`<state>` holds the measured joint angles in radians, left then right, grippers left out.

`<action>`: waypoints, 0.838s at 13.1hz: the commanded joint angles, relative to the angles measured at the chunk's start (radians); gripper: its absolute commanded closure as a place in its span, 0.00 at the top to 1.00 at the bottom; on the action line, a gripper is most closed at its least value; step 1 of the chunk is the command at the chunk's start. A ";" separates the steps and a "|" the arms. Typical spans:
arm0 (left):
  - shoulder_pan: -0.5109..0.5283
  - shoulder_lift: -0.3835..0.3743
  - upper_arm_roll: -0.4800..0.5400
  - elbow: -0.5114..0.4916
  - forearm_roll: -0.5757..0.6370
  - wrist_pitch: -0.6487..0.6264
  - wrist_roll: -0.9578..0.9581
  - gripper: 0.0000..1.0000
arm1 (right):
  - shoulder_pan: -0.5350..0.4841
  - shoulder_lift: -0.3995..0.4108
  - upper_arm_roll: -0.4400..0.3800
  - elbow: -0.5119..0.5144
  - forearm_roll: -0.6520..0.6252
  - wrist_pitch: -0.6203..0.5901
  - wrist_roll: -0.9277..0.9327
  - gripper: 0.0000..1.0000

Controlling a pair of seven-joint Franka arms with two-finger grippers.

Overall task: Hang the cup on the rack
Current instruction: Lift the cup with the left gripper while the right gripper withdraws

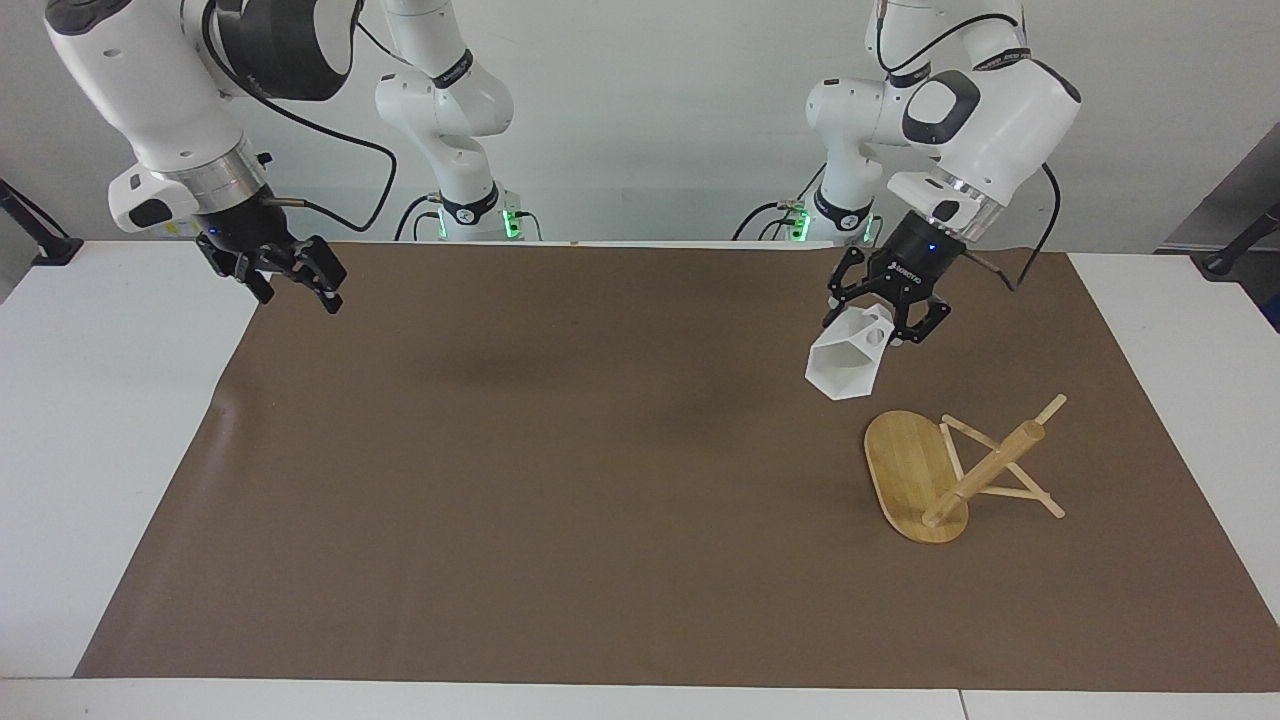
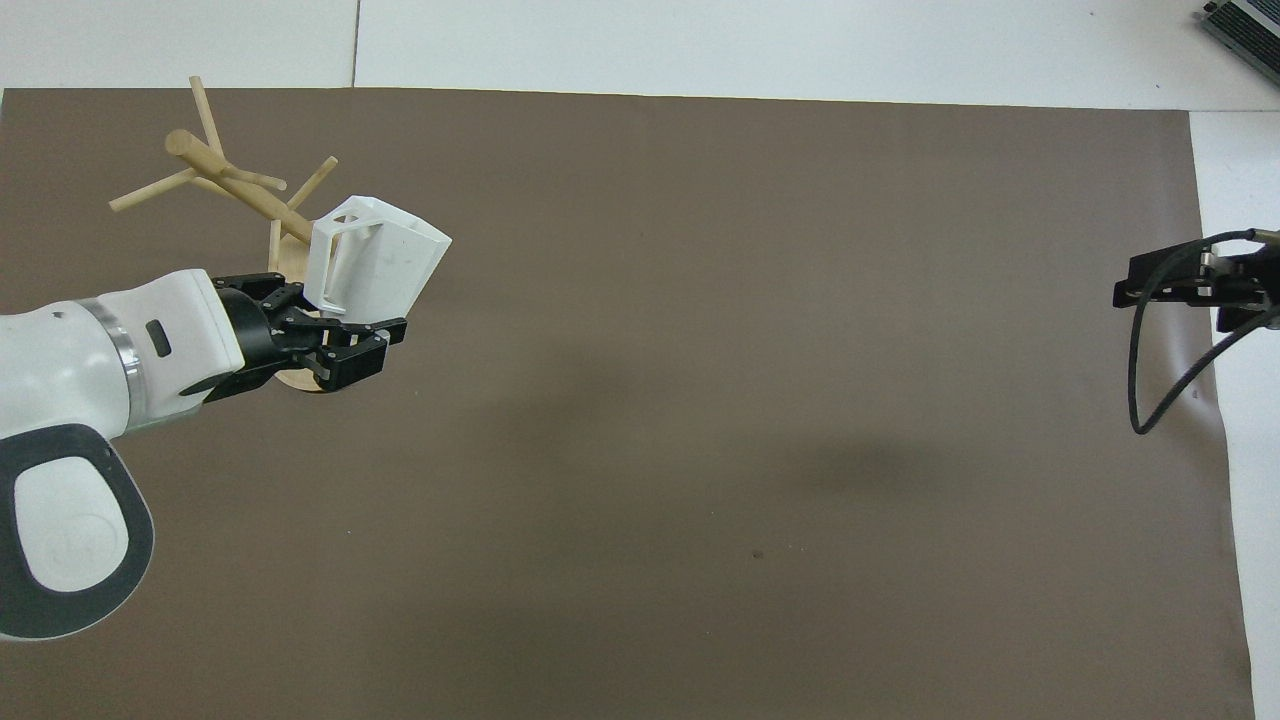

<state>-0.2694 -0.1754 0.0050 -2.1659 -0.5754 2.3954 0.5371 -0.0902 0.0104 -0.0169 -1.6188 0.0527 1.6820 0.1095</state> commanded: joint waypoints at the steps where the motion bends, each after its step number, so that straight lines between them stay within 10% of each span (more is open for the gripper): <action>1: -0.013 0.054 0.004 -0.003 0.037 0.094 -0.055 0.00 | -0.002 -0.027 0.002 0.002 -0.019 -0.027 -0.021 1.00; 11: 0.045 0.194 0.013 0.136 0.145 0.142 -0.057 0.00 | 0.004 -0.075 0.061 -0.039 -0.027 -0.100 0.050 1.00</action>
<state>-0.2456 -0.0210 0.0225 -2.0896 -0.5021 2.5380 0.5038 -0.0841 -0.0230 0.0392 -1.5987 0.0521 1.5629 0.1505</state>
